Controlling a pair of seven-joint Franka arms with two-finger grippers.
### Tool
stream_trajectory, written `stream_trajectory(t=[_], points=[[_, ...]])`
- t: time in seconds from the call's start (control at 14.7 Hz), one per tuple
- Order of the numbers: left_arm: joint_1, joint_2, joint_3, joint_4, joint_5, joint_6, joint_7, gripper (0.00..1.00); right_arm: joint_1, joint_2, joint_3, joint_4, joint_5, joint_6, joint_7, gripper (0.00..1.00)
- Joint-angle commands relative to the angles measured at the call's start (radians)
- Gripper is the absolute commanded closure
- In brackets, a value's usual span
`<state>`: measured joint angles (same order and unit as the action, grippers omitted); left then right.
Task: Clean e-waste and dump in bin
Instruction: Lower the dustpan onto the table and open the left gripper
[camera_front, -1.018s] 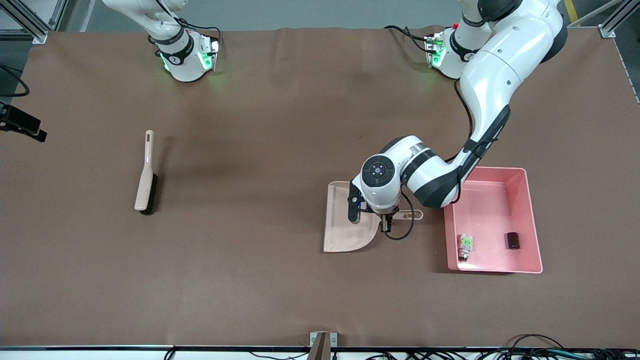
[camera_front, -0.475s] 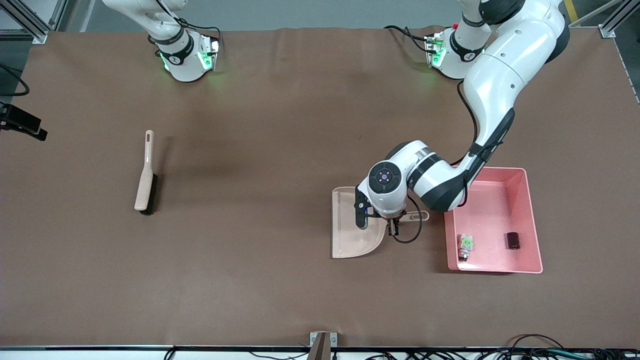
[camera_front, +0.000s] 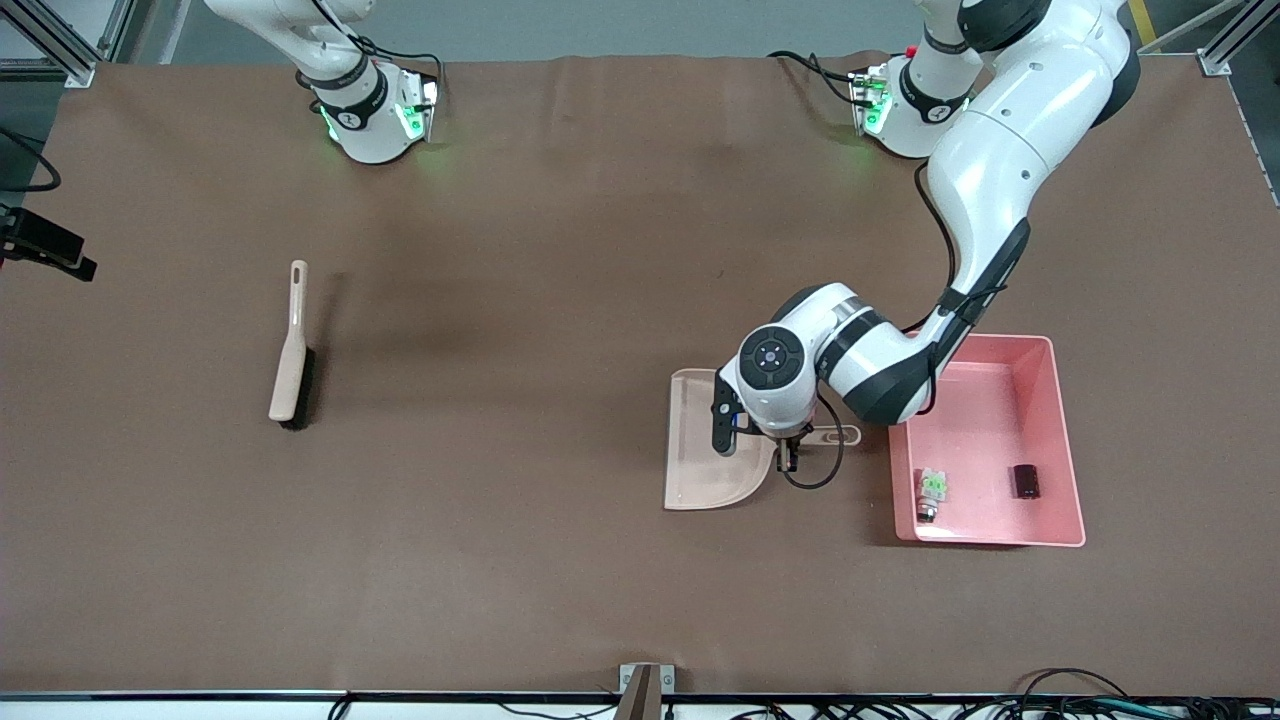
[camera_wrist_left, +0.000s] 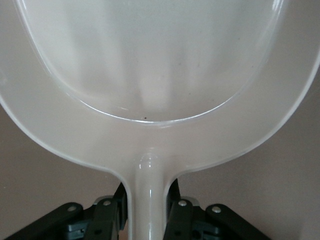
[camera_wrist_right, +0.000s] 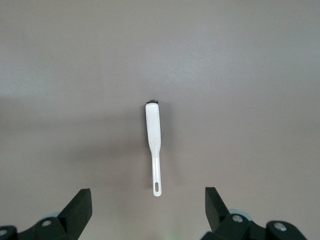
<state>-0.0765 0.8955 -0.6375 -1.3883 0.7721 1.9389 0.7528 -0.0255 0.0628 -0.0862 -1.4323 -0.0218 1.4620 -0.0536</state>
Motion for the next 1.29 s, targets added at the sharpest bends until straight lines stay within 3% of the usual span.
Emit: stream_trajectory(t=[0.0, 0.14, 0.2, 0.27, 0.47, 0.68, 0.81, 1.22], points=[[0.003, 0.003, 0.002, 0.002, -0.005, 0.014, 0.02, 0.9, -0.002, -0.001, 0.002, 0.012, 0.014, -0.014, -0.003, 0.0], [0.001, 0.005, 0.018, 0.0, -0.007, 0.028, 0.017, 0.85, -0.002, 0.0, 0.002, 0.012, 0.016, -0.011, -0.003, 0.0], [0.001, 0.005, 0.018, 0.0, -0.007, 0.029, 0.01, 0.76, -0.002, 0.0, 0.002, 0.013, 0.016, -0.008, -0.003, 0.0], [0.001, 0.003, 0.018, 0.0, -0.008, 0.028, 0.003, 0.61, -0.002, 0.0, 0.002, 0.012, 0.017, -0.006, -0.003, 0.0], [0.007, -0.006, 0.018, 0.006, -0.024, 0.028, -0.003, 0.01, -0.002, 0.0, 0.002, 0.012, 0.019, -0.009, -0.003, 0.0], [0.021, -0.041, 0.015, 0.008, -0.036, 0.003, -0.084, 0.0, -0.002, 0.0, 0.002, 0.013, 0.02, -0.011, -0.003, 0.0], [0.03, -0.087, 0.012, 0.009, -0.111, -0.03, -0.169, 0.0, -0.002, 0.0, 0.002, 0.012, 0.02, -0.011, -0.003, 0.0], [0.064, -0.254, 0.013, 0.011, -0.181, -0.101, -0.62, 0.0, -0.005, 0.0, 0.002, 0.012, 0.022, -0.008, -0.002, 0.0]])
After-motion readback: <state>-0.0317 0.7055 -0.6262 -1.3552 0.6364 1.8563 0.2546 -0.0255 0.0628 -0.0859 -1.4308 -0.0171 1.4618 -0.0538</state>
